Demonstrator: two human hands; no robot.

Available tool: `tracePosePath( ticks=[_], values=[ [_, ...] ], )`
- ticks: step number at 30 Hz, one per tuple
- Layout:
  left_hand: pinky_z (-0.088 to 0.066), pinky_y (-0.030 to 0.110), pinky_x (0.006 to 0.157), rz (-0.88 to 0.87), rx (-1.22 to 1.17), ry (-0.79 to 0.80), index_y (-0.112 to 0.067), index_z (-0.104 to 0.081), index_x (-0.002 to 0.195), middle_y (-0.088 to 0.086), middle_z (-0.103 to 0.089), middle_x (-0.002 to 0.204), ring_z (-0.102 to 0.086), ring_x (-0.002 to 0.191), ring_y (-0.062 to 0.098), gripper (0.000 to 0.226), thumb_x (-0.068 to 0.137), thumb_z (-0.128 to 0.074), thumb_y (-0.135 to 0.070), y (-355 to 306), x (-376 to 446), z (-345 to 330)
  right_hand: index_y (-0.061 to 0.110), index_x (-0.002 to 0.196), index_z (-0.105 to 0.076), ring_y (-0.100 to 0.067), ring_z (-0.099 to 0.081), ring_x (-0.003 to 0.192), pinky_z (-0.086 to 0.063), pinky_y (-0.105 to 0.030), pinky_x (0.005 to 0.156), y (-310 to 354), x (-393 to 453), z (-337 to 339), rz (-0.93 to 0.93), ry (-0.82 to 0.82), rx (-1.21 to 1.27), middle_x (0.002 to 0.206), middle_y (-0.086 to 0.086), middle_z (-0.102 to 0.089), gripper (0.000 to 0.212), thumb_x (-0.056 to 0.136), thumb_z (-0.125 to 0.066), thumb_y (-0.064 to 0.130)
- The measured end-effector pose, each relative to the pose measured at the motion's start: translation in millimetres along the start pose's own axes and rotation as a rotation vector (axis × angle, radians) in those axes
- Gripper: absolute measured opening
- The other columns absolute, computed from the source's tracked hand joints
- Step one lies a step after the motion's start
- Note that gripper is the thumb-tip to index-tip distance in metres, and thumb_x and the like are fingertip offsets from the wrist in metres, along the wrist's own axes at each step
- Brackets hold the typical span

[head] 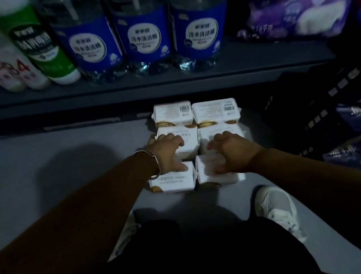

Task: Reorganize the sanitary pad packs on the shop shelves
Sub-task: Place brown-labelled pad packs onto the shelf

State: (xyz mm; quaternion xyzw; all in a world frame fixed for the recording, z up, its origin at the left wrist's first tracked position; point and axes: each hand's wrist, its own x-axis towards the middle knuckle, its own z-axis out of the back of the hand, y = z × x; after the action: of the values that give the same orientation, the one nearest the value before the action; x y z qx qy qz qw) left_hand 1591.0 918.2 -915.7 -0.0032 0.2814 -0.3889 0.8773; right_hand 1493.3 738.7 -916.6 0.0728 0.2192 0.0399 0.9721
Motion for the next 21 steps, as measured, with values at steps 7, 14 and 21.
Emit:
tracePosePath(
  ticks=[7, 14, 21],
  values=[
    [-0.025, 0.04, 0.105, 0.05, 0.112, 0.137, -0.02, -0.026, 0.141, 0.002, -0.034, 0.141, -0.03, 0.129, 0.022, 0.093, 0.069, -0.073, -0.054, -0.7, -9.4, -38.9, 0.014, 0.142, -0.025, -0.025, -0.032, 0.125, -0.029, -0.039, 0.105, 12.7, -9.9, -31.4, -0.052, -0.003, -0.153, 0.141, -0.007, -0.033, 0.092, 0.072, -0.069, 0.055],
    [-0.027, 0.042, 0.108, 0.088, 0.222, 0.122, -0.018, -0.021, 0.143, 0.004, -0.032, 0.145, -0.031, 0.132, 0.024, 0.093, 0.071, -0.076, -0.039, -5.7, -4.0, -52.6, 0.007, 0.141, -0.023, -0.026, -0.033, 0.125, -0.028, -0.038, 0.108, 21.7, -7.8, -42.2, -0.101, -0.049, -0.213, 0.14, -0.012, -0.034, 0.082, 0.08, -0.068, 0.039],
    [-0.05, 0.023, 0.062, 0.17, -0.268, 0.255, -0.02, -0.04, 0.127, -0.001, -0.055, 0.102, -0.056, 0.087, 0.016, 0.068, 0.071, -0.078, -0.016, -4.8, -13.8, 14.0, 0.009, 0.138, -0.029, -0.023, -0.041, 0.119, -0.037, -0.031, 0.099, 8.1, -16.1, 10.4, -0.152, 0.037, 0.145, 0.134, -0.009, -0.039, 0.09, 0.07, -0.076, 0.043]
  ],
)
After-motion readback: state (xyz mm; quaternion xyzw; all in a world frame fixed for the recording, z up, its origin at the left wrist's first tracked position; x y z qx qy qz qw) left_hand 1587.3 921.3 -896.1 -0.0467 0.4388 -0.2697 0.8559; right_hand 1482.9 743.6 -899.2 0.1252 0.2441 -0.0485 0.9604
